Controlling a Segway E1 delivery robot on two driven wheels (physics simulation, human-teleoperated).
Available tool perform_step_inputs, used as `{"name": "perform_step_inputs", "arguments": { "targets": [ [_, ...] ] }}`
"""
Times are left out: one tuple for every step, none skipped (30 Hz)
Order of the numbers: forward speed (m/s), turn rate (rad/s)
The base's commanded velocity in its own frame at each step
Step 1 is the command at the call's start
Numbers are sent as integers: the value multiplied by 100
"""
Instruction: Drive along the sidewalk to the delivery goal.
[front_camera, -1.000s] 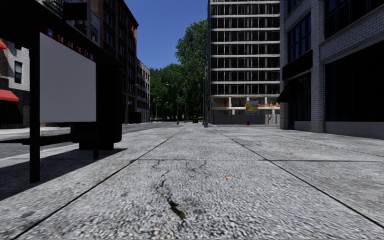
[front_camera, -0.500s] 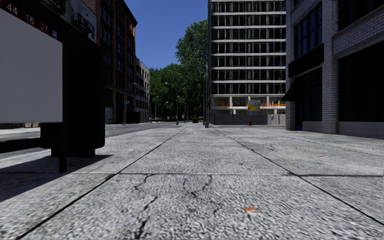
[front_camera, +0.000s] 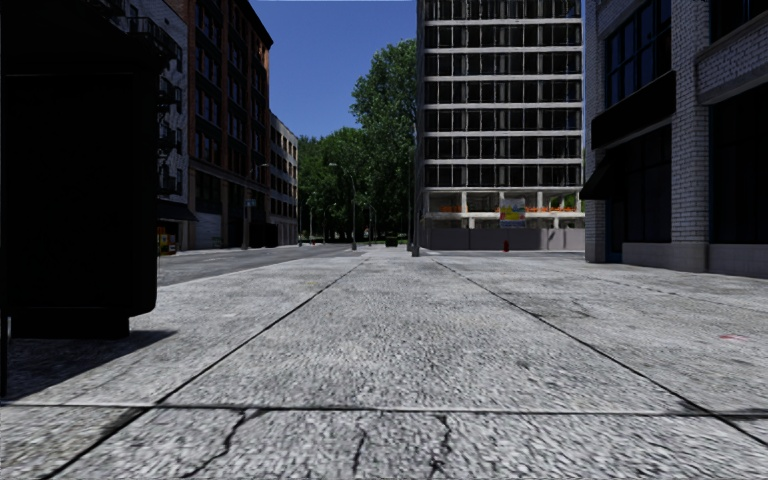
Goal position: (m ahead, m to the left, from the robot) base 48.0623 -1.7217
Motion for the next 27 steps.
{"name": "perform_step_inputs", "arguments": {
  "targets": [
    [200, 0],
    [200, 0],
    [200, 0],
    [200, 0],
    [200, 0],
    [200, 0],
    [200, 0],
    [200, 0],
    [200, 0],
    [200, 0],
    [200, 0],
    [200, 0],
    [200, 0],
    [200, 0],
    [200, 0],
    [200, 0],
    [200, 0],
    [200, 0],
    [200, 0],
    [200, 0],
    [200, 0],
    [200, 0],
    [200, 0],
    [200, 0],
    [200, 0],
    [200, 0],
    [200, 0]
  ]
}}
